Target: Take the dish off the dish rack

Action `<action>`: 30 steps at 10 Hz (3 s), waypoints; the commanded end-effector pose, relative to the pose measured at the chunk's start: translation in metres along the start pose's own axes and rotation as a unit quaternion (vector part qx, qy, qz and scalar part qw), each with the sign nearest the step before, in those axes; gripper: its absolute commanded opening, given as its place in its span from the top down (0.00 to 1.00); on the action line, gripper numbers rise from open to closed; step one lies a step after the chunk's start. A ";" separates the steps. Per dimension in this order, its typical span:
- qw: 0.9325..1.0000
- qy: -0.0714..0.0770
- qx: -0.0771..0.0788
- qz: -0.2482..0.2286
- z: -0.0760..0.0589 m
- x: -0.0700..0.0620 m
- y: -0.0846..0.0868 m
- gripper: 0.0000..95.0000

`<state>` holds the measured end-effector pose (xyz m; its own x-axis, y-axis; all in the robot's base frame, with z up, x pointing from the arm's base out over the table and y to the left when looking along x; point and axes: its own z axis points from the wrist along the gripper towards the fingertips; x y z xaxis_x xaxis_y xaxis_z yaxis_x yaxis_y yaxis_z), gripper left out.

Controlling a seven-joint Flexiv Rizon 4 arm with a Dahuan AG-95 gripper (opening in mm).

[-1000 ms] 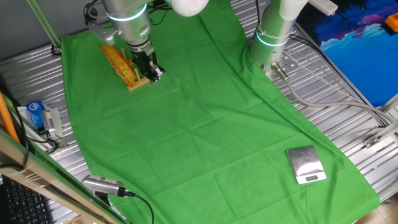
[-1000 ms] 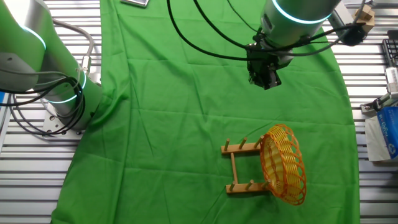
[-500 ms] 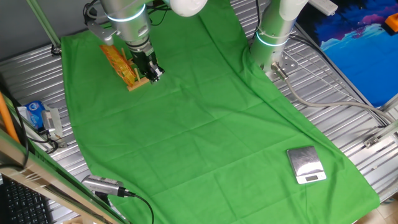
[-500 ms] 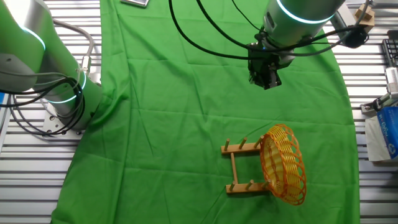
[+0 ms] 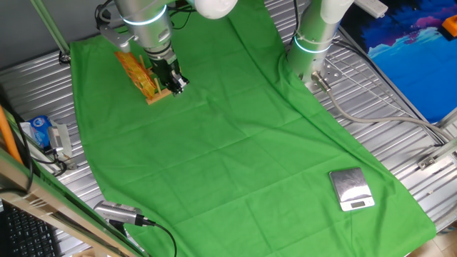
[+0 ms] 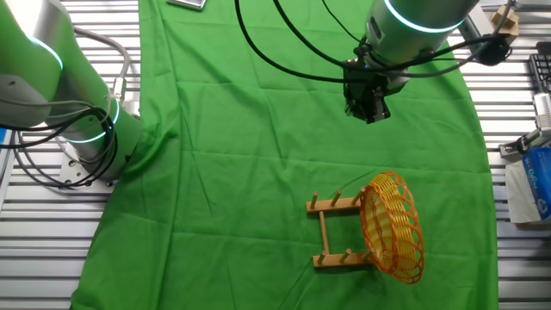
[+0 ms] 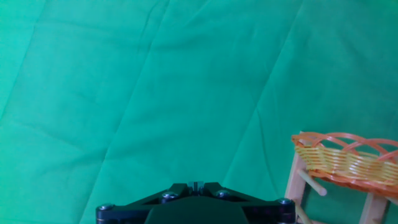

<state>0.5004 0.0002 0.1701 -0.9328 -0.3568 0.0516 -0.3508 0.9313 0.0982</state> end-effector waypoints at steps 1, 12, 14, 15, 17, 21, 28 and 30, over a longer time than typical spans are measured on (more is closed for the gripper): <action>1.000 -0.001 -0.001 -0.003 0.001 0.000 0.000 1.00; 0.985 0.029 -0.061 -0.160 -0.014 -0.032 -0.127 1.00; 0.984 0.034 -0.056 -0.165 -0.016 -0.038 -0.135 1.00; 0.984 0.039 -0.046 -0.165 -0.016 -0.039 -0.138 1.00; 0.985 0.046 -0.031 -0.166 -0.015 -0.039 -0.139 1.00; 0.985 0.048 -0.019 -0.167 -0.015 -0.039 -0.139 1.00; 0.986 0.057 0.001 -0.156 -0.013 -0.034 -0.138 1.00; 0.987 0.055 0.000 -0.149 -0.013 -0.034 -0.138 1.00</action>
<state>0.5846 -0.1169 0.1675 -0.7741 -0.6185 0.1346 -0.6058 0.7856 0.1258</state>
